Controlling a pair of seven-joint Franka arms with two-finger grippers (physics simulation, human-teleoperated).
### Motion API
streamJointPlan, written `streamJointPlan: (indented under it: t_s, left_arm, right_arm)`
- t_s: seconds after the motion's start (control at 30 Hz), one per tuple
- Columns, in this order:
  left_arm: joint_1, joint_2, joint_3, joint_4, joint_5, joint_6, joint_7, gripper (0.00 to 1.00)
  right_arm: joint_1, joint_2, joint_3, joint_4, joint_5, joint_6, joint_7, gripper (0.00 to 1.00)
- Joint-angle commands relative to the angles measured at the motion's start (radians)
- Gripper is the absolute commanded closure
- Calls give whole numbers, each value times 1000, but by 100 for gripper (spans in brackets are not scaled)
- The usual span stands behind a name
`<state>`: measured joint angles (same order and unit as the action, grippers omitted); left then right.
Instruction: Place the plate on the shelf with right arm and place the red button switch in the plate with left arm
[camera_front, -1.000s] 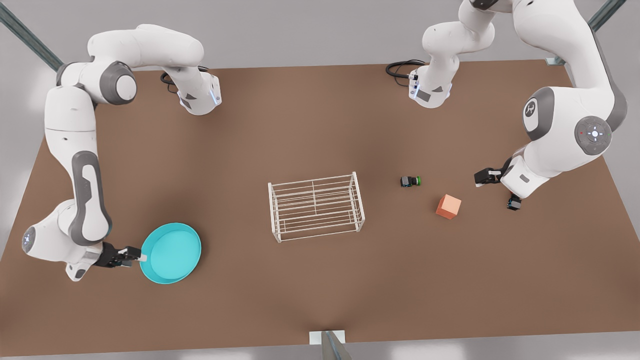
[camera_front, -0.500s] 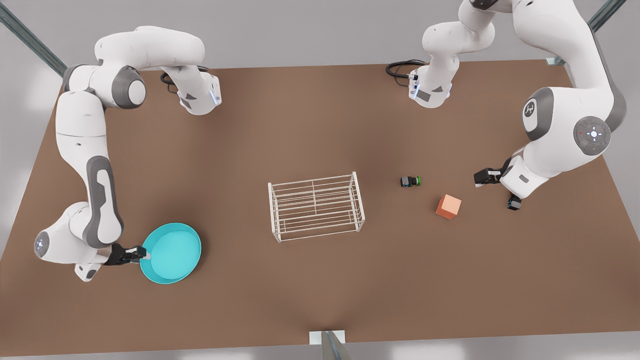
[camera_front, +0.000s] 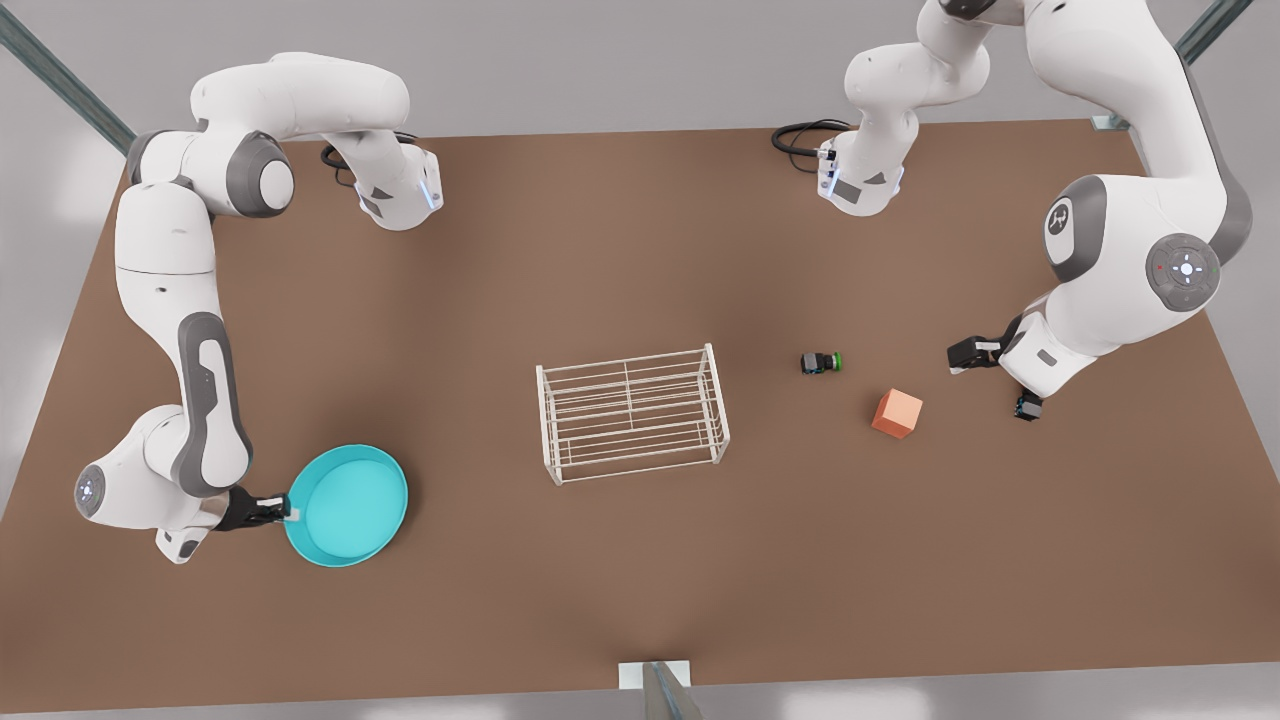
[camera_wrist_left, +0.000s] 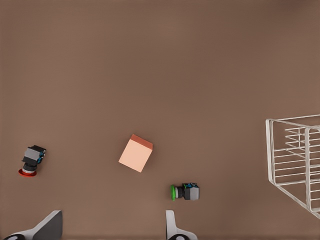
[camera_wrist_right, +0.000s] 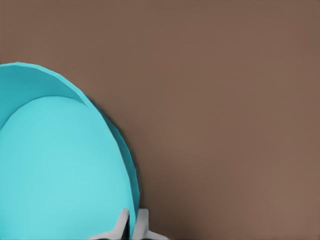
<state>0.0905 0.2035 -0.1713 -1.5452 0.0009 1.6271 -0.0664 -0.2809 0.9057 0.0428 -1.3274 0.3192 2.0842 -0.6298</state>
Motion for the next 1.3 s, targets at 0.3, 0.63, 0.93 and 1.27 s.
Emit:
streamJointPlan:
  t_s: [0.3, 0.63, 0.93, 1.27]
  left_arm:
    - [3, 30, 0, 8, 2, 128, 730, 0]
    - [268, 287, 18, 22, 120, 321, 1206, 0]
    - [361, 122, 19, -454, 137, 755, 1040, 0]
    - [431, 263, 26, -475, 146, 935, 1083, 0]
  right_arm:
    - [-11, -16, -6, 7, 12, -105, 8, 81]
    - [8, -142, 17, 7, 77, -277, 16, 81]
    - [147, -277, 19, 4, 74, -368, 151, 82]
    - [367, -332, 19, 4, 66, -440, 364, 81]
